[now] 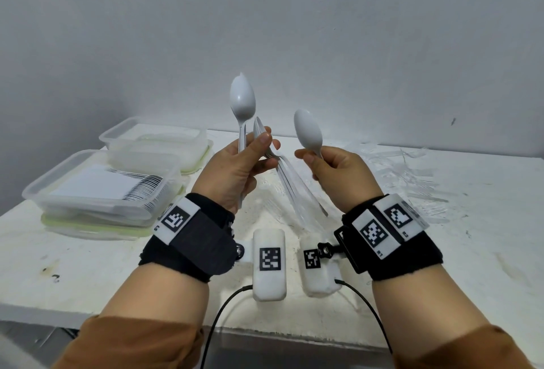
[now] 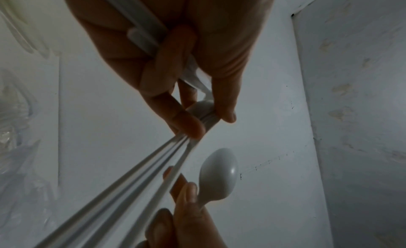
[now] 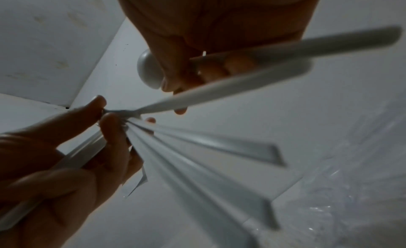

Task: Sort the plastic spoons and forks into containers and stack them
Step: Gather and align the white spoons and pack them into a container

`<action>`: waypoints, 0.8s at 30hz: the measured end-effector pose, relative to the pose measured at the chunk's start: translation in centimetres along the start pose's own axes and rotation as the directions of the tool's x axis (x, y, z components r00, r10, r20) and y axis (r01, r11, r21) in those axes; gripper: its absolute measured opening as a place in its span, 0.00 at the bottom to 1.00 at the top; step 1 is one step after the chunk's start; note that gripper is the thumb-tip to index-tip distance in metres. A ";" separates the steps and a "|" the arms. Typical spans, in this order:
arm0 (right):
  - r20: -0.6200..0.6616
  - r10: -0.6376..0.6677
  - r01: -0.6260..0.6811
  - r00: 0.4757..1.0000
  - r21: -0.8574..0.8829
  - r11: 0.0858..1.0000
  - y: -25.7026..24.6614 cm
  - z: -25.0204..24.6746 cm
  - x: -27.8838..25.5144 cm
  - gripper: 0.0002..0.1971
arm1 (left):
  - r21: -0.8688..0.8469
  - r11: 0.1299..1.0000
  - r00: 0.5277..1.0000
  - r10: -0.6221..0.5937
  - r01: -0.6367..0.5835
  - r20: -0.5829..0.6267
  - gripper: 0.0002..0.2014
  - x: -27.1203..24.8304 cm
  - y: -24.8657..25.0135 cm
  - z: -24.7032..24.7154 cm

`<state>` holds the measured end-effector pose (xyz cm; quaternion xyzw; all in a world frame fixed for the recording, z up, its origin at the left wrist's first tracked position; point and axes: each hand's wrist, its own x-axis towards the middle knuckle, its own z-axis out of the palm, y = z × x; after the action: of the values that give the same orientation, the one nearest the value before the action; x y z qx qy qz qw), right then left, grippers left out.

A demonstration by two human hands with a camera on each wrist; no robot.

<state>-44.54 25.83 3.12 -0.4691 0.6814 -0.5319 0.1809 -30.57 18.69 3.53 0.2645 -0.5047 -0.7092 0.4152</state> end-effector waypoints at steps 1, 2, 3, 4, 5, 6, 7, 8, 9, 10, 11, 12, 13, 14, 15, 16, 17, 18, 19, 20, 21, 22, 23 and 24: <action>0.003 -0.009 0.009 1.000 -0.031 0.999 0.0 -0.1 0.0 0.12 | -0.004 1.000 1.000 0.000 0.000 -0.004 0.09 0.0 0.0 0.0; 0.024 -0.011 0.012 1.000 -0.060 0.998 0.0 -0.2 0.0 0.15 | -0.005 1.000 1.000 -0.001 0.001 -0.008 0.08 0.0 0.1 -0.1; 0.053 0.000 0.005 0.999 -0.082 0.997 -0.1 -0.2 0.0 0.18 | -0.005 1.000 1.000 -0.002 0.002 -0.011 0.08 0.0 0.1 -0.1; 0.078 0.020 -0.013 0.997 -0.087 0.996 -0.2 -0.1 0.0 0.20 | -0.003 1.000 1.000 -0.003 0.003 -0.013 0.08 0.0 0.1 -0.1; 0.095 0.039 -0.033 0.995 -0.066 0.997 -0.3 0.0 -0.1 0.20 | -0.001 1.000 1.000 -0.003 0.003 -0.014 0.08 0.0 0.1 0.0; 0.103 0.047 -0.044 0.994 -0.033 0.998 -0.3 0.1 -0.1 0.19 | 0.002 1.000 1.000 -0.001 0.002 -0.015 0.08 0.0 0.1 0.0; 0.098 0.040 -0.040 0.994 -0.011 0.999 -0.3 0.2 0.0 0.17 | 0.006 1.000 1.000 0.000 0.000 -0.014 0.08 0.0 0.1 0.0; 0.089 0.028 -0.028 0.996 -0.001 1.000 -0.3 0.3 0.1 0.16 | 0.009 1.000 1.000 0.001 -0.001 -0.013 0.08 0.1 0.0 0.0; 0.087 0.015 -0.015 0.996 0.002 1.000 -0.2 0.3 0.1 0.14 | 0.011 1.000 1.000 0.002 -0.001 -0.014 0.08 0.1 0.0 0.0; 0.091 0.005 -0.006 0.996 0.003 1.000 -0.2 0.3 0.2 0.13 | 0.013 1.000 1.000 0.002 -0.002 -0.016 0.08 0.1 0.0 0.0; 0.099 0.000 0.000 0.995 0.001 1.000 -0.2 0.3 0.1 0.12 | 0.016 1.000 1.000 0.004 -0.004 -0.017 0.07 0.1 0.0 0.0; 0.108 -0.006 0.006 0.994 0.002 1.000 -0.2 0.3 0.0 0.11 | 0.022 1.000 1.000 0.008 -0.007 -0.016 0.06 0.1 0.0 -0.1; 0.116 -0.011 0.011 0.993 0.003 1.000 -0.3 0.4 -0.1 0.11 | 0.030 1.000 1.000 0.011 -0.011 -0.014 0.05 0.2 -0.1 -0.1; 0.123 -0.012 0.011 0.992 0.010 1.000 -0.3 0.5 -0.2 0.11 | 0.037 0.999 1.000 0.014 -0.014 -0.010 0.05 0.2 -0.1 -0.1; 0.127 -0.010 0.007 0.992 0.021 1.000 -0.3 0.6 -0.2 0.13 | 0.042 0.999 1.000 0.015 -0.015 -0.003 0.05 0.2 -0.2 -0.1; 0.131 -0.011 0.007 0.991 0.029 1.000 -0.2 0.7 -0.3 0.14 | 0.047 0.999 1.000 0.016 -0.016 0.004 0.06 0.2 -0.3 -0.1; 0.135 -0.015 0.011 0.991 0.031 0.999 -0.2 0.9 -0.4 0.14 | 0.050 0.999 1.000 0.016 -0.017 0.011 0.08 0.3 -0.4 -0.1; 0.141 -0.018 0.014 0.990 0.031 0.999 -0.3 1.0 -0.4 0.14 | 0.053 0.998 1.000 0.017 -0.018 0.017 0.11 0.3 -0.4 -0.1; 0.152 -0.018 0.013 0.988 0.033 0.999 -0.2 1.0 -0.3 0.14 | 0.056 0.998 1.000 0.018 -0.019 0.020 0.13 0.3 -0.5 0.0; 0.169 -0.017 0.010 0.985 0.041 0.999 -0.2 1.1 -0.3 0.13 | 0.060 0.998 1.000 0.019 -0.020 0.020 0.15 0.3 -0.5 0.0; 0.188 -0.020 0.010 0.982 0.055 0.998 -0.1 1.2 -0.2 0.13 | 0.065 0.998 1.000 0.018 -0.019 0.022 0.15 0.3 -0.5 0.1; 0.207 -0.025 0.010 0.978 0.076 0.997 -0.1 1.2 -0.2 0.13 | 0.073 0.997 1.000 0.016 -0.018 0.023 0.14 0.4 -0.6 0.1; 0.221 -0.031 0.010 0.975 0.094 0.996 -0.1 1.3 -0.1 0.12 | 0.084 0.996 1.000 0.013 -0.015 0.025 0.13 0.4 -0.6 0.1; 0.227 -0.032 0.009 0.973 0.104 0.995 0.0 1.3 -0.1 0.12 | 0.095 0.995 1.000 0.010 -0.012 0.026 0.10 0.4 -0.7 0.1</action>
<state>-43.52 25.22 2.64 -0.5243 0.6229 -0.5105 0.2766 -31.11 18.48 2.98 0.2721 -0.5448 -0.6853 0.3994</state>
